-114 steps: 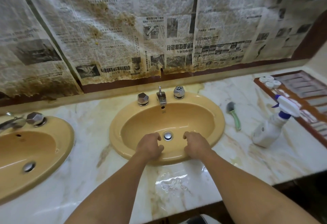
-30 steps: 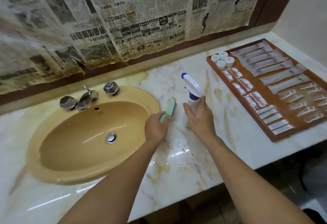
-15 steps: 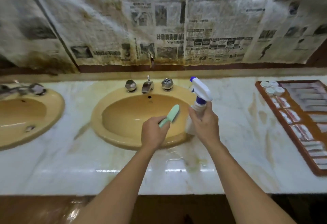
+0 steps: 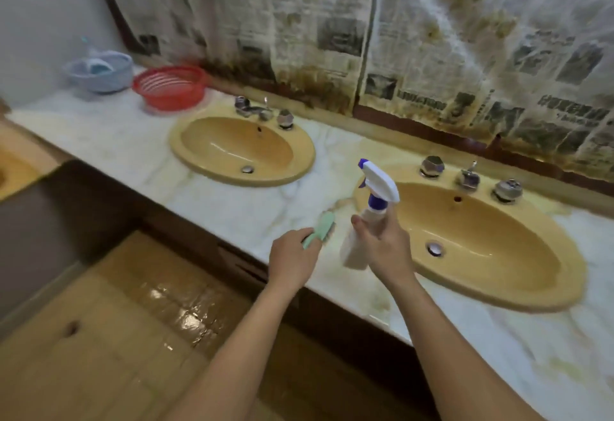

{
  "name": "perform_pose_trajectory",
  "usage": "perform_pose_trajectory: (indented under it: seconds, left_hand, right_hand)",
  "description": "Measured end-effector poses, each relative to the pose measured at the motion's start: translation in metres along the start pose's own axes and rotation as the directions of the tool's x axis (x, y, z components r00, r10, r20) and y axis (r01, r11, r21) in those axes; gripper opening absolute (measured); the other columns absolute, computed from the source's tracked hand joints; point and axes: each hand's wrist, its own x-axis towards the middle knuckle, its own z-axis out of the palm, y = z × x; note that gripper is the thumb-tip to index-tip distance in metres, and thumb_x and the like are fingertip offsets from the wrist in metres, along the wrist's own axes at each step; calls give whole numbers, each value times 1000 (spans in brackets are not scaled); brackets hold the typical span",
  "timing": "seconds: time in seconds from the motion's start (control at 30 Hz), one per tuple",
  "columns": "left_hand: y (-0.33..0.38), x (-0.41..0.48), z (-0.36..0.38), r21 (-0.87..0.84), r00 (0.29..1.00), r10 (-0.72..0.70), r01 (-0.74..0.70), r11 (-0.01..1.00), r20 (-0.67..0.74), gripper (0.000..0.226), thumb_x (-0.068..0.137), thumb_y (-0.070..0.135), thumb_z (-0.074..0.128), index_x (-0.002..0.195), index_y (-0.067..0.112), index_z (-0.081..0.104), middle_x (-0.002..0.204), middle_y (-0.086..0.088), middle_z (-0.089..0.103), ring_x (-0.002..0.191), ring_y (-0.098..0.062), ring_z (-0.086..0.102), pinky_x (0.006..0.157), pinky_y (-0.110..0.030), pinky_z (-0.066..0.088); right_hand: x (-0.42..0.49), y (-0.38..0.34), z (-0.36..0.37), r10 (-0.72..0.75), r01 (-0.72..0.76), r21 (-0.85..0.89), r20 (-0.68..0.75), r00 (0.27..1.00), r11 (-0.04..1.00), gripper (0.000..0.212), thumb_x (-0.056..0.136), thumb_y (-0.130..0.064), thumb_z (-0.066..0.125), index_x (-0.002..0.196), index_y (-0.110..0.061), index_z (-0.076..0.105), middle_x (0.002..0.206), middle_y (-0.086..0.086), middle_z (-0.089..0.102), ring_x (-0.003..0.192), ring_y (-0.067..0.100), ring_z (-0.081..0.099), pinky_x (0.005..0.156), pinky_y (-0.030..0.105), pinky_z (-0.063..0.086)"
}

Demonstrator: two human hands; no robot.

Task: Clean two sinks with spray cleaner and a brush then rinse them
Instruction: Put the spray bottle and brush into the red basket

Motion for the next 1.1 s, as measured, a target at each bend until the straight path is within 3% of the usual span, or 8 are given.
perform_pose_trajectory:
  seconds: [0.17, 0.33, 0.47, 0.57, 0.67, 0.87, 0.97, 1.1]
  left_hand:
    - [-60, -7, -82, -40, 981, -117, 112, 993, -157, 34, 96, 34, 58, 125, 22, 72, 116, 2, 73, 102, -18, 65, 86, -29, 51]
    - [-101, -5, -149, -124, 936, -218, 190, 974, -276, 36, 97, 33, 60, 130, 20, 68, 121, 4, 69, 100, -18, 66, 90, -40, 57]
    - [-128, 13, -190, -163, 902, -263, 218, 962, -343, 37, 97, 35, 59, 131, 22, 68, 118, 7, 68, 96, -16, 65, 83, -37, 58]
    - [-150, 38, -216, -168, 883, -293, 247, 954, -367, 36, 97, 35, 60, 130, 23, 68, 116, 8, 67, 95, -13, 64, 83, -37, 58]
    - [-171, 71, -245, -146, 868, -319, 284, 948, -381, 38, 97, 39, 59, 132, 25, 67, 122, 8, 67, 98, -14, 65, 81, -36, 60]
    - [-203, 137, -299, -155, 844, -379, 346, 925, -380, 40, 98, 39, 59, 135, 26, 64, 124, 6, 66, 89, -17, 67, 55, -18, 46]
    - [-216, 167, -329, -137, 832, -378, 353, 925, -405, 40, 99, 38, 60, 137, 26, 63, 126, 8, 65, 90, -9, 61, 58, -12, 39]
    - [-244, 206, -360, -150, 832, -382, 352, 924, -402, 38, 99, 38, 60, 135, 25, 65, 124, 8, 65, 101, -7, 57, 68, -14, 39]
  right_hand:
    - [-5, -36, 93, -15, 9, 55, 110, 994, 998, 42, 93, -35, 68, 131, -35, 50, 98, -13, 67, 87, -3, 62, 70, 14, 43]
    - [-2, -69, 178, -40, 23, 76, 238, 970, 997, 37, 94, -35, 67, 127, -31, 53, 93, -24, 62, 81, -18, 57, 66, 8, 41]
    - [13, -89, 239, -92, 76, 63, 309, 947, 995, 39, 93, -37, 68, 129, -32, 53, 94, -24, 63, 84, -13, 58, 68, 10, 41]
    - [35, -99, 284, -119, 100, 72, 340, 933, 992, 39, 93, -38, 67, 129, -31, 53, 98, -19, 66, 86, -7, 59, 70, 15, 43]
    - [64, -110, 328, -135, 103, 106, 362, 922, 989, 31, 93, -36, 68, 119, -37, 52, 95, -25, 65, 85, -13, 59, 71, 17, 43]
    - [121, -139, 413, -136, 96, 120, 383, 914, 988, 29, 93, -34, 68, 115, -39, 50, 93, -26, 64, 85, -17, 58, 71, 12, 41]
    - [144, -154, 452, -139, 100, 120, 386, 912, 988, 28, 93, -33, 69, 116, -36, 53, 91, -28, 62, 83, -20, 56, 71, 8, 39]
    - [167, -165, 501, -138, 118, 76, 402, 905, 990, 26, 92, -34, 70, 113, -33, 56, 88, -23, 64, 81, -20, 56, 66, 3, 38]
